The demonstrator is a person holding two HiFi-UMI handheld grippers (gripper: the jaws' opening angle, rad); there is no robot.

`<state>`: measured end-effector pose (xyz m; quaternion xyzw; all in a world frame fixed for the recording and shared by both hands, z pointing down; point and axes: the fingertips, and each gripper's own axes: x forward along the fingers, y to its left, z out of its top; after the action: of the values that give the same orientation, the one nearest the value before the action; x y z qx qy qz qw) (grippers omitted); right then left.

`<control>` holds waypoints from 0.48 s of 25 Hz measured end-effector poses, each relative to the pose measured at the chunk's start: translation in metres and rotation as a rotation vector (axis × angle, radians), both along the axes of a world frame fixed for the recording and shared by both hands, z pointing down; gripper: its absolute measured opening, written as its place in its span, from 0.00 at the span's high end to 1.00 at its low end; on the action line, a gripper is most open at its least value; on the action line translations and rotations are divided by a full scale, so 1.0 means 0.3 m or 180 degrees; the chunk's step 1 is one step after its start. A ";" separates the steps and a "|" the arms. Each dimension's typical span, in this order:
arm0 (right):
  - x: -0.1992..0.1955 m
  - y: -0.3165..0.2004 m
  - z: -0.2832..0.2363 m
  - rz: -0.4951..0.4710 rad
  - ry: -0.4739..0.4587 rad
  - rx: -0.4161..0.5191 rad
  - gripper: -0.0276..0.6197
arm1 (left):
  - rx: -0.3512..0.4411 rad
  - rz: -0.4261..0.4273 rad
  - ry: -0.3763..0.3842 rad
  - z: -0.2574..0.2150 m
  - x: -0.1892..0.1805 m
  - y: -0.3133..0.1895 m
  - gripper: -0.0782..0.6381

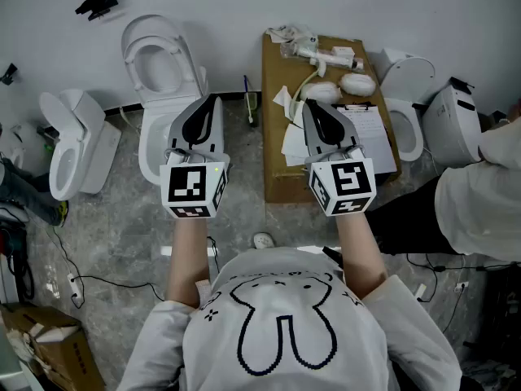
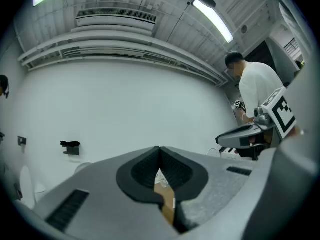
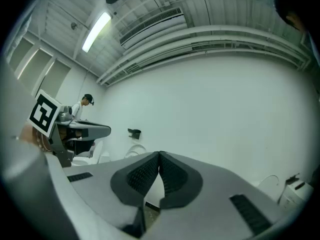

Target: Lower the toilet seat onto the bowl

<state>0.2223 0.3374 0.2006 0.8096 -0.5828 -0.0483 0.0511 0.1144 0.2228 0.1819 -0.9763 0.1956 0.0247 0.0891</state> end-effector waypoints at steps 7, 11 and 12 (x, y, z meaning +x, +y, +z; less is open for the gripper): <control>0.047 -0.026 0.042 -0.0030 -0.0088 -0.0034 0.91 | -0.0023 -0.0059 -0.0012 0.020 0.021 -0.033 0.88; 0.052 -0.083 0.064 -0.0150 -0.0135 -0.0037 0.91 | -0.0041 -0.0203 -0.0007 0.032 0.000 -0.085 0.88; 0.052 -0.101 0.071 -0.0181 -0.0160 -0.0027 0.91 | -0.0046 -0.0250 -0.0003 0.037 -0.009 -0.100 0.88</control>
<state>0.2380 0.3072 0.2220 0.7934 -0.6069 -0.0268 0.0385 0.1116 0.1928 0.1929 -0.9685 0.2340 0.0193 0.0830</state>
